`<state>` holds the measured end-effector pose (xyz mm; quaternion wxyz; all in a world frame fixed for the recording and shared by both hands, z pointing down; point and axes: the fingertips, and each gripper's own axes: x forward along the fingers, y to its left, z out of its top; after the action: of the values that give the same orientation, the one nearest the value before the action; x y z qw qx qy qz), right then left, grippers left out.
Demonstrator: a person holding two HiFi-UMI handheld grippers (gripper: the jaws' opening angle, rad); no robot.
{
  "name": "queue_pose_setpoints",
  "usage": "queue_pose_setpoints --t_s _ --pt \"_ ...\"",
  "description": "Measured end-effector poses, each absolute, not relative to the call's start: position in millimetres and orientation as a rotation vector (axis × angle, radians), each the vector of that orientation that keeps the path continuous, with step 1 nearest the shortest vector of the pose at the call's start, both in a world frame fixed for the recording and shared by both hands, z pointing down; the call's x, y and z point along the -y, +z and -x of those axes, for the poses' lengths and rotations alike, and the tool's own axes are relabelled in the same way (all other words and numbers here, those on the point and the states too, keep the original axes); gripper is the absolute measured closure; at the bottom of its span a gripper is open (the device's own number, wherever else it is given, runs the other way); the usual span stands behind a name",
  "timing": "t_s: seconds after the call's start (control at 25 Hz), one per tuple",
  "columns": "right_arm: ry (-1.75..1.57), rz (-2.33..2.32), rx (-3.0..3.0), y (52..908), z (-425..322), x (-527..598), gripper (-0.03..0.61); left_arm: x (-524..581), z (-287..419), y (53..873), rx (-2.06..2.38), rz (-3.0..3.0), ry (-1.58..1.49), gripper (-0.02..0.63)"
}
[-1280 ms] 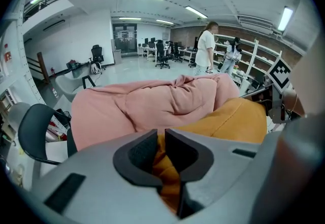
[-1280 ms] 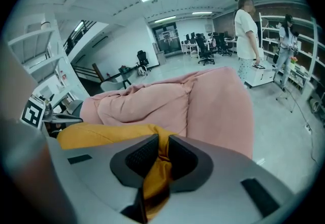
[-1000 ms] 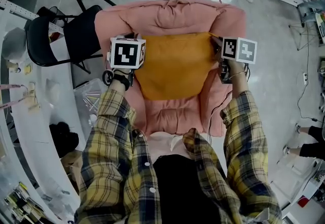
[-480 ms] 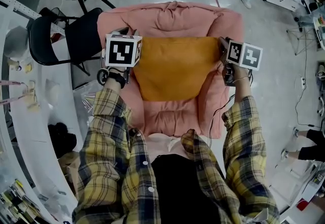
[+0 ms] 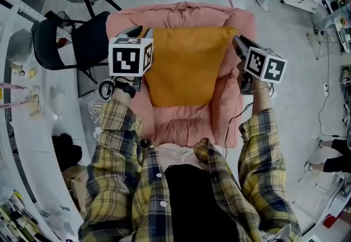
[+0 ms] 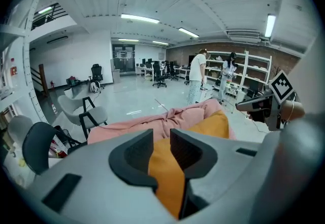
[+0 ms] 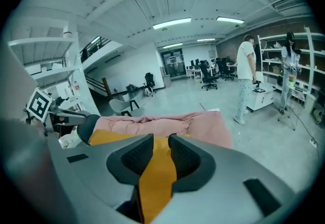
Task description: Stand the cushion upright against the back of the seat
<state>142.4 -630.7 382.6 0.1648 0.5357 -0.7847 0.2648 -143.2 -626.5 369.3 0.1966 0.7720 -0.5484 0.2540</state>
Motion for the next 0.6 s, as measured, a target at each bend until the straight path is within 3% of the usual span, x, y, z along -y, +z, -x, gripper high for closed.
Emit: queue_pose_setpoints --t_s 0.4,0.6 --pt "0.646 -1.385 2.490 325 -96 551 0.480 548 82 338 1.417 -2.288 0.543 0.509" --pt "0.540 -1.328 2.589 297 -81 491 0.506 482 46 317 1.382 -2.383 0.506 0.542"
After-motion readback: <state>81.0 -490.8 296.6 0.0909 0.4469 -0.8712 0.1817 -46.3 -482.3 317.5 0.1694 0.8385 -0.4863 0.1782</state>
